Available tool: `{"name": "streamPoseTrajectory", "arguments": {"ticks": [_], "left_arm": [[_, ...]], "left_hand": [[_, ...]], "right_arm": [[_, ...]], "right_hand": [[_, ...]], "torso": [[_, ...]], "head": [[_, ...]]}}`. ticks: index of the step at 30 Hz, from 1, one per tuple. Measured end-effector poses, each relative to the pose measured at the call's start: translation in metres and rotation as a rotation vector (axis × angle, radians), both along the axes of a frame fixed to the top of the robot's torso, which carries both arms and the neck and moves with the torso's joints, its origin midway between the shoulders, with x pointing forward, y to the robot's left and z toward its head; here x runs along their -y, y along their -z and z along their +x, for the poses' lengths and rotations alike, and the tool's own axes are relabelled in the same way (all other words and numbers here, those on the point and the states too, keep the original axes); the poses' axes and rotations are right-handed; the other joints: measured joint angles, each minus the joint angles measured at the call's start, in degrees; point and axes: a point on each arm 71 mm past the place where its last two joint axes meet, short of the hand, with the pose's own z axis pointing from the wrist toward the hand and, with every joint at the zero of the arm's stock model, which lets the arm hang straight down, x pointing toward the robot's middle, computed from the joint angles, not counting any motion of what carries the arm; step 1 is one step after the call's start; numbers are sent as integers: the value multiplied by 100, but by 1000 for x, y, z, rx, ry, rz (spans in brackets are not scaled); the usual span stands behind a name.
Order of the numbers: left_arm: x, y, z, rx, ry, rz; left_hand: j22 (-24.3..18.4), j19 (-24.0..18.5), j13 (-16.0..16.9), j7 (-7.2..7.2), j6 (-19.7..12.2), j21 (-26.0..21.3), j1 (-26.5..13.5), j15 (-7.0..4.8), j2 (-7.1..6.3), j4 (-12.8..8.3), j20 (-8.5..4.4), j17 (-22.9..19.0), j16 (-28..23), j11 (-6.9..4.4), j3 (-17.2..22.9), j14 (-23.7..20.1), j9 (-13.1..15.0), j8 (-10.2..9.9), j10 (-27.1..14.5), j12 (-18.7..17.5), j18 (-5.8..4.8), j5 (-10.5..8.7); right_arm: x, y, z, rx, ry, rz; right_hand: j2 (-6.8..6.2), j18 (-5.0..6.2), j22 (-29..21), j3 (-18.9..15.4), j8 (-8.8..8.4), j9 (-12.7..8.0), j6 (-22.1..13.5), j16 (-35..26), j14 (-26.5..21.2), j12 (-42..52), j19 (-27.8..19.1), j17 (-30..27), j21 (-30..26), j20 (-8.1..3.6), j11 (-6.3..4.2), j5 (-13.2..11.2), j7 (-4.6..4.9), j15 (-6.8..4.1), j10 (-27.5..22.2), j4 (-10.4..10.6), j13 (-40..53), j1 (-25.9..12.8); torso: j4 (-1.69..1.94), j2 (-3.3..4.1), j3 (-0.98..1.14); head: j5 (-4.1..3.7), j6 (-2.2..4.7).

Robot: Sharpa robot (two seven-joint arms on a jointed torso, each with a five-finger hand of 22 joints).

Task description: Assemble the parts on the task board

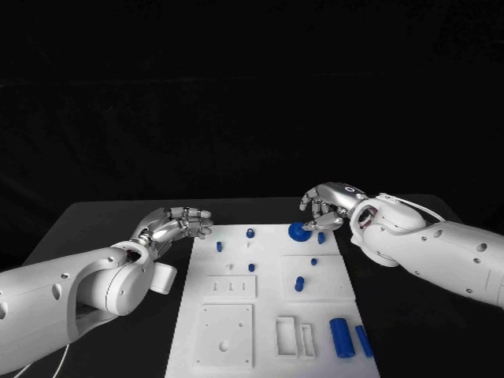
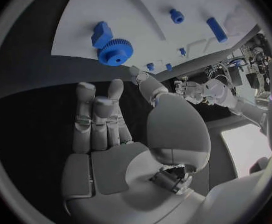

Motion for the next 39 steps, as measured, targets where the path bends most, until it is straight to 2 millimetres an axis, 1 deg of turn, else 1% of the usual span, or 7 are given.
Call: {"name": "streamPoseTrajectory", "arguments": {"ticks": [3,8,18,22,34,37,39], "left_arm": [[1,0,0,0,4,-1],[1,0,1,0,4,-1],[0,0,1,-1,5,-1],[0,0,1,0,4,0],[1,0,2,0,7,-1],[1,0,2,0,7,-1],[1,0,2,0,7,-1]], "left_hand": [[0,0,0,0,0,0,0,0,0,0,0,0,0,0,0,0,0,0,0,0,-1,0],[-1,0,0,0,0,0,0,0,0,0,0,-5,0,0,0,0,0,0,0,0,-2,0],[-1,0,0,0,0,0,0,20,0,0,0,-5,0,0,0,-20,0,0,0,-22,-16,0],[-1,0,1,0,0,0,0,20,0,0,0,-4,0,0,0,-20,0,0,0,-22,9,0],[-1,0,1,0,0,0,0,20,0,0,1,-4,0,0,0,-20,0,0,0,-22,41,0],[-2,1,1,0,0,0,0,20,0,0,1,-4,0,0,0,-20,-2,0,0,-22,40,0],[-2,0,1,0,0,0,0,20,0,0,1,-3,0,0,0,-20,-5,0,0,-22,40,0]], "right_arm": [[-1,3,3,-28,2,-8],[-2,7,9,-68,10,-16],[0,16,12,-132,16,-31],[0,20,13,-152,16,-38],[1,21,15,-173,16,-43],[1,21,15,-177,15,-44],[1,21,15,-180,14,-45]], "right_hand": [[25,-4,0,-14,-60,-35,-57,243,-2,1151,22,284,264,-20,30,58,16,40,-343,14,1027,-67],[54,-17,0,-61,-100,-65,-118,408,-59,1773,34,543,556,-50,98,124,58,97,-464,13,1496,-145],[120,-54,4,-77,-132,-75,-127,455,-58,2128,28,707,754,-114,104,196,95,98,-468,-3,1709,-211],[161,-73,4,-77,-132,-64,-70,470,-57,2261,8,745,816,-136,93,196,64,99,-372,-3,1792,-216],[260,-80,3,-60,-98,-53,-32,470,-49,2343,-1,792,866,-144,63,256,41,106,-342,-20,1851,-182],[374,-79,3,-15,-98,-50,4,470,-49,2376,-1,806,898,-144,62,256,5,106,-342,9,1861,-205],[392,-80,3,46,-99,-48,5,470,-49,2389,-2,822,903,-143,42,233,5,106,-321,21,1861,-208]], "torso": [[6,0,0],[24,10,2],[45,33,24],[38,36,29],[35,34,31],[35,30,31],[34,29,32]], "head": [[-20,-2],[-35,-13],[-54,-42],[-49,-61],[-44,-107],[-43,-115],[-41,-119]]}}
